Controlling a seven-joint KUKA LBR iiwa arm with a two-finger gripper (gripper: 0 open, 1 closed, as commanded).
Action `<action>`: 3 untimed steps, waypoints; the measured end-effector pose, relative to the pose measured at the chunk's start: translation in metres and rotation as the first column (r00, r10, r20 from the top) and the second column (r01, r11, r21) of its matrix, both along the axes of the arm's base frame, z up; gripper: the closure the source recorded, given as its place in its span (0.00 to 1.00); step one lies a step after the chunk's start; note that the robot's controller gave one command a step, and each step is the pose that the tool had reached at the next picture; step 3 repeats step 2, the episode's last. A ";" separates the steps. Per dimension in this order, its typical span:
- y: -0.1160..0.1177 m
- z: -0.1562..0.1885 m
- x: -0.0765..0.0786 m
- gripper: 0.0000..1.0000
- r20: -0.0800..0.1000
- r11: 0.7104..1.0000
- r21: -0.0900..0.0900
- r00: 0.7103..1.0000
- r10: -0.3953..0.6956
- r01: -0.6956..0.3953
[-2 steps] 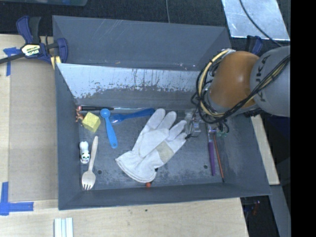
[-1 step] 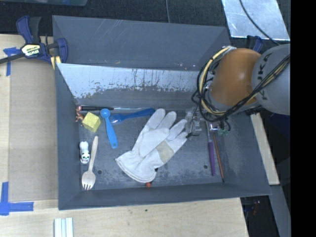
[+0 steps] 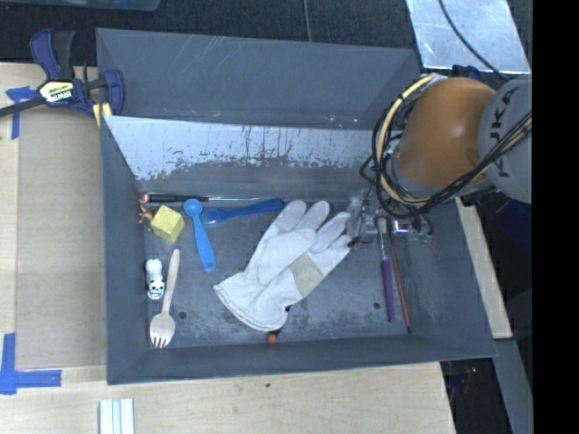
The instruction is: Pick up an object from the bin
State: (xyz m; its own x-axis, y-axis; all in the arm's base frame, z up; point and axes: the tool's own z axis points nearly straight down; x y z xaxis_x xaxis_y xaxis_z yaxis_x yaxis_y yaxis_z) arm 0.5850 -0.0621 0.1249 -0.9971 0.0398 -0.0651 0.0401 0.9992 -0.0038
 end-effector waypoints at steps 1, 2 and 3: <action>-0.001 -0.026 0.001 1.00 -0.015 1.000 0.001 1.000 0.003 -0.002; -0.002 -0.005 -0.001 1.00 0.001 1.000 0.001 1.000 -0.020 0.020; -0.002 -0.005 -0.001 1.00 0.001 1.000 0.001 1.000 -0.020 0.020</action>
Offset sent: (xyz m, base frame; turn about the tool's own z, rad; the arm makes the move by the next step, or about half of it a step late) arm -0.0014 -0.0023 -0.0058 0.0209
